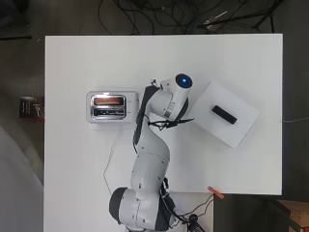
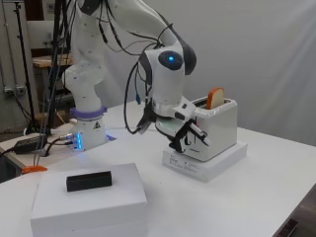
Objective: Teleoperate dual arm-hand system to toast a bread
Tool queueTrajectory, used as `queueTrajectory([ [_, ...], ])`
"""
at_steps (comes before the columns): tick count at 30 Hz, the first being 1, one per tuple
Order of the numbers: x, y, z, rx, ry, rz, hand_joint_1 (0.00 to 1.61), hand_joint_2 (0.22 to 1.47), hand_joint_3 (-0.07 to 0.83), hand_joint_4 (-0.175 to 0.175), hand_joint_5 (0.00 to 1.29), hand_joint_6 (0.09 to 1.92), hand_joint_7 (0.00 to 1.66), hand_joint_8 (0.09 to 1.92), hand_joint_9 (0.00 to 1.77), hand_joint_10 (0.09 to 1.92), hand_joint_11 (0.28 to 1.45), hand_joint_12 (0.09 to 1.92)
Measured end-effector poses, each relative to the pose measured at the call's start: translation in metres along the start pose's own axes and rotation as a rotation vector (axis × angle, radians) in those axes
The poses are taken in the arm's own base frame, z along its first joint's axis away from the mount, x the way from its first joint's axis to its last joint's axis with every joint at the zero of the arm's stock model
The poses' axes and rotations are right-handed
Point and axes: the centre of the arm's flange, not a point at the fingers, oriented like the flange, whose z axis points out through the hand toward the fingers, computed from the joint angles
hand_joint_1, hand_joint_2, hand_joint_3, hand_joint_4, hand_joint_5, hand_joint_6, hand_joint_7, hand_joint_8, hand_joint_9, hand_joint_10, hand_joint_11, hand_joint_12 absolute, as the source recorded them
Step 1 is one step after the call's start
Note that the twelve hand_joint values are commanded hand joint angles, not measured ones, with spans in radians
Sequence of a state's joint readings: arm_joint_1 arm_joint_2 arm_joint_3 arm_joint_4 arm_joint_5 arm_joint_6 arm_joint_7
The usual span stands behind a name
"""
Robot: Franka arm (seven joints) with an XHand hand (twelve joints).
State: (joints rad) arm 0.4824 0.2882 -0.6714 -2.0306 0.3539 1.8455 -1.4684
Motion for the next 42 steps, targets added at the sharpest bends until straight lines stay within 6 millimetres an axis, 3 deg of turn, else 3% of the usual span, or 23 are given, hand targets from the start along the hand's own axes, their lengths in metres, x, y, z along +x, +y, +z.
queueTrajectory([
  [5,0.003,-0.007,0.003,-0.007,-0.008,-0.019,0.08,1.14,0.001,-0.137,0.32,0.09,1.32,1.92,1.64,1.92,1.22,1.91],
  [9,-0.007,-0.015,0.019,0.029,-0.003,0.01,0.11,1.15,0.004,-0.129,0.32,0.09,1.32,1.92,1.63,1.92,1.19,1.9],
  [15,-0.026,0.005,0.052,0.084,-0.001,0.067,0.14,1.18,0.005,-0.147,0.31,0.09,1.34,1.92,1.63,1.92,1.19,1.9],
  [17,-0.031,0.011,0.061,0.097,-0.007,0.108,0.13,1.18,0.002,-0.148,0.3,0.09,1.2,1.92,1.5,1.92,1.04,1.88],
  [20,-0.02,0.019,0.071,0.098,-0.036,0.187,0.12,1.17,-0.001,-0.131,0.27,0.09,0.97,1.92,1.27,1.92,0.76,1.79],
  [23,-0.002,0.025,0.066,0.081,-0.033,0.182,0.1,1.15,-0.002,-0.116,0.24,0.09,0.85,1.92,1.15,1.92,0.62,1.66],
  [27,-0.004,0.024,0.057,0.083,-0.006,0.141,0.09,1.15,0.0,-0.118,0.23,0.09,1.0,1.92,1.31,1.92,0.71,1.76],
  [30,-0.009,0.018,0.05,0.073,-0.018,0.124,0.07,1.15,-0.001,-0.113,0.23,0.09,0.97,1.92,1.26,1.92,0.69,1.79],
  [37,-0.004,-0.012,-0.001,-0.024,0.053,0.046,0.06,1.13,0.0,-0.087,0.27,0.09,0.84,1.92,1.09,1.92,0.56,1.41],
  [42,0.01,-0.012,-0.001,-0.029,0.036,0.014,0.08,1.15,0.001,-0.099,0.27,0.09,0.82,1.92,1.05,1.92,0.55,1.25],
])
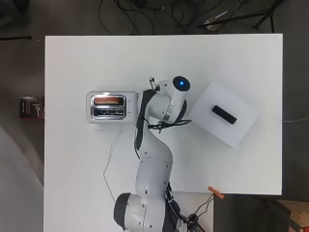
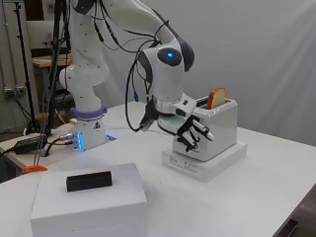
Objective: Teleoperate dual arm-hand system to toast a bread
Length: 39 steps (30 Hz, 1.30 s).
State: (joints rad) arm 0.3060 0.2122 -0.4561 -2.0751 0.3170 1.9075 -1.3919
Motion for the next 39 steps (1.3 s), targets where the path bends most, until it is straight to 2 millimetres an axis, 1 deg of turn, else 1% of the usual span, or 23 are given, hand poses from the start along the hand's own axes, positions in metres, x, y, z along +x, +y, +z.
queueTrajectory([
  [2,0.004,0.002,0.002,0.002,-0.01,0.0,0.08,1.15,0.0,-0.103,0.27,0.09,0.81,1.92,1.03,1.92,0.55,1.13],
  [5,0.004,0.007,0.011,0.02,-0.023,0.016,0.07,1.15,0.0,-0.102,0.25,0.09,0.77,1.92,0.97,1.92,0.64,0.62],
  [6,0.002,0.009,0.016,0.03,-0.027,0.023,0.07,1.15,0.0,-0.102,0.25,0.09,0.77,1.92,0.96,1.91,0.67,0.51],
  [8,0.001,0.011,0.023,0.044,-0.027,0.034,0.07,1.14,0.0,-0.105,0.23,0.09,0.72,1.7,0.89,1.73,0.71,0.23],
  [9,0.001,0.012,0.023,0.045,-0.021,0.034,0.07,1.13,-0.001,-0.106,0.23,0.09,0.71,1.6,0.88,1.66,0.73,0.14],
  [11,-0.001,0.014,0.029,0.05,-0.011,0.042,0.08,1.12,-0.001,-0.108,0.23,0.09,0.74,1.36,0.88,1.45,0.74,0.09],
  [14,-0.009,0.022,0.064,0.089,-0.032,0.079,0.09,1.09,-0.001,-0.103,0.23,0.09,0.8,0.95,0.91,1.13,0.71,0.09],
  [15,-0.012,0.023,0.076,0.1,-0.04,0.095,0.09,1.08,-0.001,-0.096,0.23,0.09,0.8,0.74,0.91,0.94,0.67,0.09],
  [17,-0.016,0.023,0.087,0.11,-0.042,0.132,0.07,1.06,0.0,-0.077,0.22,0.09,0.81,0.3,0.93,0.46,0.59,0.09],
  [18,-0.018,0.024,0.091,0.114,-0.044,0.143,0.04,1.07,0.0,-0.067,0.22,0.09,0.77,0.16,0.91,0.27,0.56,0.09],
  [20,-0.018,0.025,0.095,0.118,-0.05,0.147,0.01,1.07,0.001,-0.056,0.21,0.09,0.69,0.09,0.86,0.09,0.53,0.09],
  [21,-0.015,0.024,0.093,0.114,-0.049,0.143,0.0,1.08,0.001,-0.052,0.22,0.09,0.68,0.09,0.85,0.09,0.52,0.09],
  [22,-0.012,0.022,0.086,0.101,-0.039,0.136,0.01,1.1,-0.01,-0.054,0.26,0.09,0.77,0.35,0.94,0.4,0.61,0.09],
  [23,-0.008,0.018,0.073,0.078,-0.021,0.124,0.02,1.1,-0.01,-0.061,0.29,0.09,0.82,0.89,1.01,0.95,0.74,0.09],
  [24,-0.003,0.013,0.053,0.048,0.0,0.1,0.03,1.08,-0.01,-0.061,0.29,0.09,0.74,0.8,0.93,0.87,0.68,0.09],
  [26,0.001,0.0,0.017,-0.015,0.005,0.042,0.01,1.02,-0.007,-0.054,0.25,0.09,0.54,0.3,0.68,0.34,0.5,0.09],
  [27,0.006,-0.007,0.003,-0.053,-0.02,0.01,0.01,1.01,-0.001,-0.051,0.24,0.09,0.48,0.16,0.6,0.18,0.45,0.09],
  [28,0.011,-0.015,-0.009,-0.094,-0.054,-0.018,0.0,1.01,0.002,-0.056,0.23,0.09,0.49,0.09,0.65,0.1,0.45,0.09],
  [30,0.02,-0.031,-0.039,-0.192,-0.125,-0.058,0.0,1.02,0.0,-0.069,0.22,0.09,0.54,0.09,0.8,0.09,0.48,0.09],
  [32,0.021,-0.054,-0.076,-0.296,-0.138,-0.061,0.0,1.02,0.0,-0.077,0.23,0.09,0.52,0.09,0.81,0.09,0.48,0.09],
  [36,0.013,-0.126,-0.156,-0.471,-0.03,-0.058,0.0,1.03,0.004,-0.071,0.3,0.09,0.49,0.09,0.74,0.09,0.46,0.09],
  [38,0.005,-0.16,-0.185,-0.54,0.013,-0.046,0.0,1.06,0.004,-0.072,0.31,0.09,0.51,0.09,0.81,0.09,0.46,0.09],
  [39,0.003,-0.169,-0.191,-0.558,0.021,-0.035,0.0,1.06,0.004,-0.074,0.3,0.09,0.51,0.09,0.82,0.09,0.46,0.09],
])
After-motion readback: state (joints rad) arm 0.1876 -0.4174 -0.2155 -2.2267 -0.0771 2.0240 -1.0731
